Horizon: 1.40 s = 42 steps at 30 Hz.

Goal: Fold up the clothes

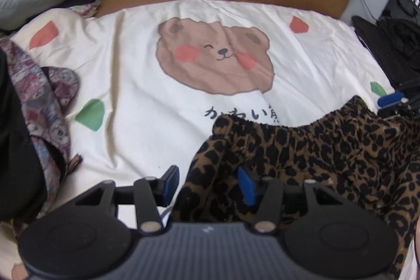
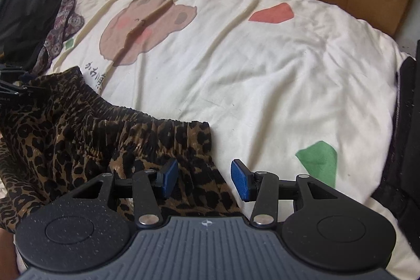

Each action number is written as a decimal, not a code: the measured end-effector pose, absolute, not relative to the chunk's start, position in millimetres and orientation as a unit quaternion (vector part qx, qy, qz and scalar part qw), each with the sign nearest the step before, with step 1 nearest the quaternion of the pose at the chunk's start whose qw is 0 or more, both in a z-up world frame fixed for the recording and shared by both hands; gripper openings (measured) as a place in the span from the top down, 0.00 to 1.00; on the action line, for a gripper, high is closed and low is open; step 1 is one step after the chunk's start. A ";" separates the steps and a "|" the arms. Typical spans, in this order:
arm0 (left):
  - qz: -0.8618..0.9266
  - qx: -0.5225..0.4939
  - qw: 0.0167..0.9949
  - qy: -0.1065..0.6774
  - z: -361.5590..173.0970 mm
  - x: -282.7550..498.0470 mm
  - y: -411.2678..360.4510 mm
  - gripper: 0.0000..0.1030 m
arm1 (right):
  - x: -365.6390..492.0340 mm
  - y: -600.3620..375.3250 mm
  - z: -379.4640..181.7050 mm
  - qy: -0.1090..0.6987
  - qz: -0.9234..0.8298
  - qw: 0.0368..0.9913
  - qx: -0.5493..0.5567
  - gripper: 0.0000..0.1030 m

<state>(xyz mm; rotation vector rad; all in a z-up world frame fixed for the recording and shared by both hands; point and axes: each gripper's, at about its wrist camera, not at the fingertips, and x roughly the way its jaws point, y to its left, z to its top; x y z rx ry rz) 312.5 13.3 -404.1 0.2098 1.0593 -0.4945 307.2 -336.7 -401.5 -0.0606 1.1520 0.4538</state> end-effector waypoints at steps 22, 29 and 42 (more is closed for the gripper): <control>-0.227 0.101 0.824 0.509 -419.4 327.2 18.1 0.97 | 306.7 -331.4 -409.1 0.536 0.224 0.812 -0.058 0.93; -0.206 0.108 0.810 0.538 -427.6 333.5 26.1 0.91 | 315.6 -329.1 -405.7 0.539 0.216 0.812 -0.058 0.89; -0.249 0.111 0.804 0.528 -421.4 352.9 8.8 0.56 | 330.5 -322.1 -423.4 0.548 0.229 0.802 -0.065 0.49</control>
